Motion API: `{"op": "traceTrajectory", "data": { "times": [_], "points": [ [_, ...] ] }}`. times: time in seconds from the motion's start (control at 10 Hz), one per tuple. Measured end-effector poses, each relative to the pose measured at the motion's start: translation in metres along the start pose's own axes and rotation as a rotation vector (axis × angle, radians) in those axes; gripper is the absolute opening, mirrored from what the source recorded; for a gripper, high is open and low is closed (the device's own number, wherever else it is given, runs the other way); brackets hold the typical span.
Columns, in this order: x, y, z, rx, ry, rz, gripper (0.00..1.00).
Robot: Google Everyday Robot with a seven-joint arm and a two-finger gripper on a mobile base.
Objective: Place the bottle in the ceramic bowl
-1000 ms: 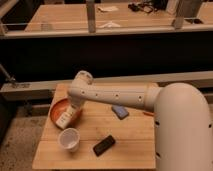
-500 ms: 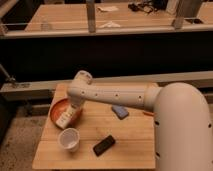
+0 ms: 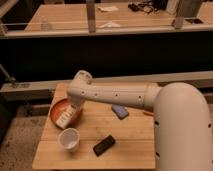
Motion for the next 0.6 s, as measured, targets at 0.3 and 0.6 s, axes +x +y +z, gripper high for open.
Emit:
{"op": "traceTrajectory", "data": {
  "times": [0.3, 0.6],
  "points": [
    [0.0, -0.0003, 0.0, 0.0, 0.001, -0.003, 0.31],
    [-0.0003, -0.0004, 0.0001, -0.001, 0.001, -0.006, 0.31]
  ]
}}
